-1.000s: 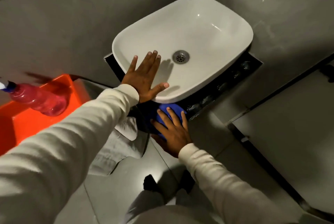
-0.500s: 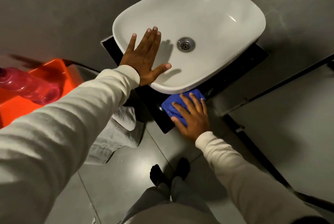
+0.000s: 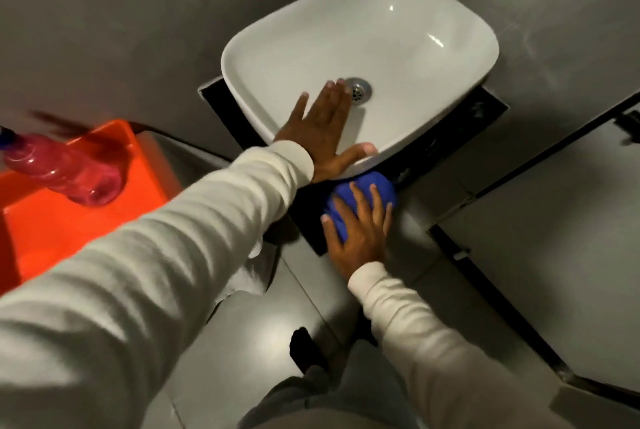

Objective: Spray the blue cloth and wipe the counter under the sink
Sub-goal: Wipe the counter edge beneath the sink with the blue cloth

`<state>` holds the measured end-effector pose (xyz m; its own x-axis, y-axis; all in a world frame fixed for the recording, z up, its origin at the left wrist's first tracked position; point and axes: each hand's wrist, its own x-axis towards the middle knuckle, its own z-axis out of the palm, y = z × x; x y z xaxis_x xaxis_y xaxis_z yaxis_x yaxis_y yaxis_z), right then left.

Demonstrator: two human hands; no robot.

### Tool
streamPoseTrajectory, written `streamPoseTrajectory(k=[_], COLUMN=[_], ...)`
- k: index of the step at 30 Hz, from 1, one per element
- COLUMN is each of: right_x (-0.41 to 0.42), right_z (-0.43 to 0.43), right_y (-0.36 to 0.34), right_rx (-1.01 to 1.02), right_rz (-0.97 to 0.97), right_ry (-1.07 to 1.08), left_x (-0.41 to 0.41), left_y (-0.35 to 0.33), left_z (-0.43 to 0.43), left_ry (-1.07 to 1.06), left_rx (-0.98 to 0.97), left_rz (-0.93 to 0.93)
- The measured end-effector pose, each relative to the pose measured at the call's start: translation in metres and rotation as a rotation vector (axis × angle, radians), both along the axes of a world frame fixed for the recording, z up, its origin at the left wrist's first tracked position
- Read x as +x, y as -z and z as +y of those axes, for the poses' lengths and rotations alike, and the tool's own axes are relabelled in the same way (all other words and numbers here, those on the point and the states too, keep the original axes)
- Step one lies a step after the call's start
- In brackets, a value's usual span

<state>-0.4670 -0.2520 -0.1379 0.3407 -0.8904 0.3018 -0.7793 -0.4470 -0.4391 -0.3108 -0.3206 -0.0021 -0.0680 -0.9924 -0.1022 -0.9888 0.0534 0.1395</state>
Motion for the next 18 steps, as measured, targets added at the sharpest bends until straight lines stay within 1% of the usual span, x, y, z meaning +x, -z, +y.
streamPoseTrajectory(k=[1,3,4,5,8,10,12,13,14,16,18], right_x=[-0.002,-0.022,-0.033,-0.046,-0.067,-0.062,-0.055,-0.055,-0.075,-0.091,-0.105], right_z=[0.007,-0.006,-0.018,-0.033,-0.062,-0.062,-0.056,-0.047,-0.06,-0.078,-0.108], right_y=[0.001,0.0,0.0,-0.002,-0.011,-0.015,-0.013,-0.007,-0.008,-0.004,-0.01], right_rx=[-0.009,-0.047,-0.061,-0.064,0.021,0.022,0.0,0.004,-0.013,-0.054,-0.039], right_rz=[0.026,0.111,0.144,0.163,0.097,0.073,0.088,0.101,0.127,0.181,0.177], right_ry=[-0.072,-0.26,-0.311,-0.311,-0.087,-0.006,-0.047,-0.11,-0.191,-0.285,-0.254], left_x=[-0.006,-0.01,-0.01,-0.012,-0.022,-0.027,-0.032,-0.032,-0.046,-0.05,-0.058], left_y=[0.004,0.002,0.002,0.002,0.004,0.006,0.004,0.008,0.004,0.006,0.008], left_z=[0.002,0.001,0.001,0.0,-0.002,-0.009,-0.017,-0.015,-0.028,-0.029,-0.033], left_ry=[-0.004,-0.011,-0.019,-0.028,-0.06,-0.087,-0.117,-0.129,-0.167,-0.211,-0.249], left_rx=[0.0,0.004,0.013,0.008,0.012,0.004,0.008,0.01,-0.006,-0.002,-0.01], left_rz=[-0.001,-0.013,-0.005,-0.014,-0.002,-0.012,0.003,0.003,0.003,0.023,0.013])
